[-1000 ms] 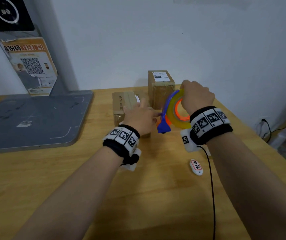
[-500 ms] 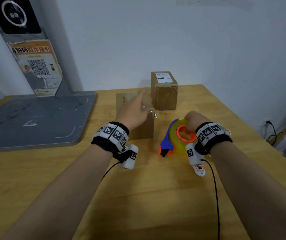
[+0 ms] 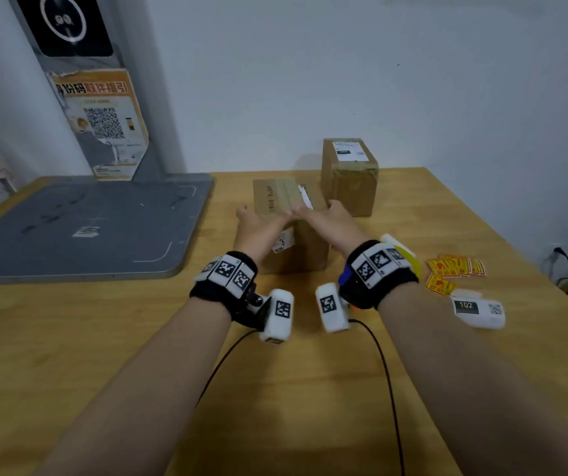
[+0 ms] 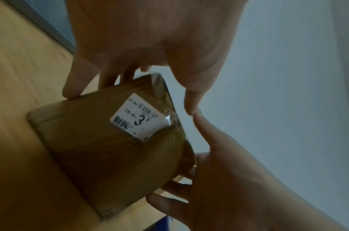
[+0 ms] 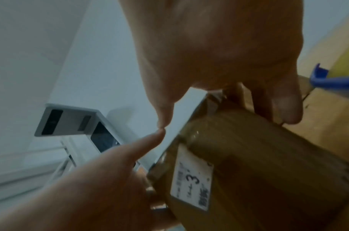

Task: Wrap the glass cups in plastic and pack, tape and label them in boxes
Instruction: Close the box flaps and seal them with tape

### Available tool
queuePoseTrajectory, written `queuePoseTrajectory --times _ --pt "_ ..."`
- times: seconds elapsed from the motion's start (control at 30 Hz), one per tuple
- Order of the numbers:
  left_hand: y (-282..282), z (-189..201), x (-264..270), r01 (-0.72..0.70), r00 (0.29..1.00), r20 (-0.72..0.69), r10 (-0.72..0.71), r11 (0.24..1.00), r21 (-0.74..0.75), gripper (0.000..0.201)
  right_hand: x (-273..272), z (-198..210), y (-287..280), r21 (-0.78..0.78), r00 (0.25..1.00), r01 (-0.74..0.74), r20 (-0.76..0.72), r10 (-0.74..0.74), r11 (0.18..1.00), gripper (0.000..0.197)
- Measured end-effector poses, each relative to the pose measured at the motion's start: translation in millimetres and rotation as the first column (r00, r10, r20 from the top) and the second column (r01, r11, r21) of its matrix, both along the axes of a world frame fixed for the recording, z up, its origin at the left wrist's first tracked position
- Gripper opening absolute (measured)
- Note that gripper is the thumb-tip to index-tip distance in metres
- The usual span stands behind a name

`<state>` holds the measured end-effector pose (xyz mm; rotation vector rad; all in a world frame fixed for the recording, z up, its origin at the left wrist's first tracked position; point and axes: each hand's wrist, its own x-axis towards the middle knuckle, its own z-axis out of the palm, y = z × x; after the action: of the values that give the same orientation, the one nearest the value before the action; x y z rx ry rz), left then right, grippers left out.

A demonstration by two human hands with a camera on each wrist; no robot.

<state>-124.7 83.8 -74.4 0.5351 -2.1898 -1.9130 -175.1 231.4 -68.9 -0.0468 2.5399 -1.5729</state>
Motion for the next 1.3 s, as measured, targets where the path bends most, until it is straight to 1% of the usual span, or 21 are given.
queuePoseTrajectory --times 0.03,0.07,0.17,0.2,0.23,0.27,0.3,0.33,0.37,0.4,0.5,0.6,0.7,0.77,0.9,0.97,1.07,1.13,1.17,1.23,1.3 --pt "-0.1 -4.0 -3.3 -0.021 1.000 -0.007 0.021 1.000 0.008 0.100 -0.9 -3.5 -4.0 0.022 0.999 0.030 -0.026 -0.030 0.999 0.106" --pt "-1.0 -8.4 -5.2 -0.034 0.999 -0.014 0.034 0.999 0.013 0.085 -1.3 -6.1 -6.5 0.037 0.997 0.059 -0.045 -0.057 0.998 0.105" --pt "-5.1 -16.1 -6.1 -0.013 0.999 -0.035 0.013 1.000 0.004 0.052 -3.7 -11.0 -7.1 0.018 0.994 0.091 -0.066 -0.090 0.996 0.117" --pt "-6.6 -17.7 -6.0 -0.030 0.999 -0.037 0.030 1.000 0.005 0.042 -4.8 -12.9 -6.4 0.017 0.993 0.096 -0.071 -0.094 0.995 0.118" --pt "-8.6 -19.0 -6.1 -0.060 0.998 -0.035 0.060 0.998 0.014 0.031 -6.7 -14.7 -5.6 0.011 0.992 0.099 -0.077 -0.097 0.995 0.115" --pt "-10.7 -21.4 -6.8 -0.088 0.995 -0.036 0.089 0.996 0.021 0.022 -7.4 -15.1 -5.5 0.000 0.991 0.105 -0.085 -0.104 0.995 0.106" --pt "-12.4 -22.8 -6.5 -0.104 0.994 -0.038 0.105 0.994 0.021 0.017 -7.2 -15.6 -5.4 -0.020 0.989 0.106 -0.098 -0.107 0.994 0.089" --pt "-13.3 -24.1 -5.6 -0.109 0.993 -0.045 0.110 0.994 0.017 0.016 -6.2 -16.1 -4.9 -0.048 0.988 0.103 -0.113 -0.108 0.993 0.068" --pt "-14.2 -24.9 -4.1 -0.112 0.992 -0.050 0.113 0.994 0.016 0.017 -5.4 -17.2 -4.3 -0.082 0.987 0.093 -0.122 -0.103 0.992 0.051" --pt "-15.2 -26.2 -3.0 -0.117 0.991 -0.057 0.118 0.993 0.019 0.020 -4.8 -19.0 -2.8 -0.105 0.987 0.091 -0.124 -0.104 0.990 0.044" --pt "-18.8 -26.4 0.0 -0.134 0.988 -0.067 0.135 0.991 0.020 0.034 -1.9 -23.4 2.3 -0.137 0.980 0.110 -0.148 -0.131 0.984 0.049" --pt "-22.6 -27.5 6.9 -0.137 0.989 -0.063 0.136 0.990 -0.021 0.041 6.9 -20.7 1.3 -0.090 0.979 0.092 -0.174 -0.107 0.992 0.055" --pt "-28.6 -29.6 18.8 -0.149 0.988 -0.049 0.146 0.987 -0.064 0.053 18.3 -17.5 -1.9 -0.026 0.976 0.071 -0.205 -0.074 0.997 0.059" --pt "-33.7 -28.7 27.8 -0.158 0.986 -0.063 0.155 0.986 -0.044 0.052 27.0 -15.7 -5.0 0.014 0.972 0.093 -0.216 -0.087 0.996 0.063" --pt "-46.8 -31.7 45.7 -0.176 0.983 -0.047 0.177 0.984 0.029 0.038 47.1 -11.8 -7.3 0.051 0.970 0.124 -0.217 -0.110 0.991 0.062" --pt "-51.6 -34.9 57.0 -0.173 0.983 -0.058 0.174 0.985 0.015 0.044 60.9 -9.0 -7.2 0.076 0.975 0.115 -0.201 -0.098 0.990 0.061" --pt "-55.0 -38.4 75.5 -0.193 0.979 -0.075 0.188 0.979 -0.065 0.059 85.0 -7.9 -9.2 0.086 0.974 0.115 -0.204 -0.095 0.990 0.060" --pt "-53.3 -40.2 89.4 -0.219 0.974 -0.094 0.205 0.959 -0.180 0.064 98.6 -12.7 -10.4 0.055 0.975 0.133 -0.189 -0.120 0.990 0.059" --pt "-50.5 -39.7 97.9 -0.233 0.970 -0.120 0.209 0.941 -0.246 0.061 104.3 -17.4 -10.6 0.012 0.975 0.150 -0.169 -0.146 0.989 0.059" --pt "-46.4 -41.4 112.4 -0.254 0.962 -0.183 0.202 0.906 -0.339 0.053 113.6 -29.6 -9.9 -0.143 0.972 0.193 -0.107 -0.209 0.971 0.062" --pt "-44.2 -44.2 123.0 -0.260 0.958 -0.218 0.185 0.883 -0.391 0.048 121.4 -37.8 -9.5 -0.277 0.969 0.221 -0.041 -0.242 0.935 0.065"
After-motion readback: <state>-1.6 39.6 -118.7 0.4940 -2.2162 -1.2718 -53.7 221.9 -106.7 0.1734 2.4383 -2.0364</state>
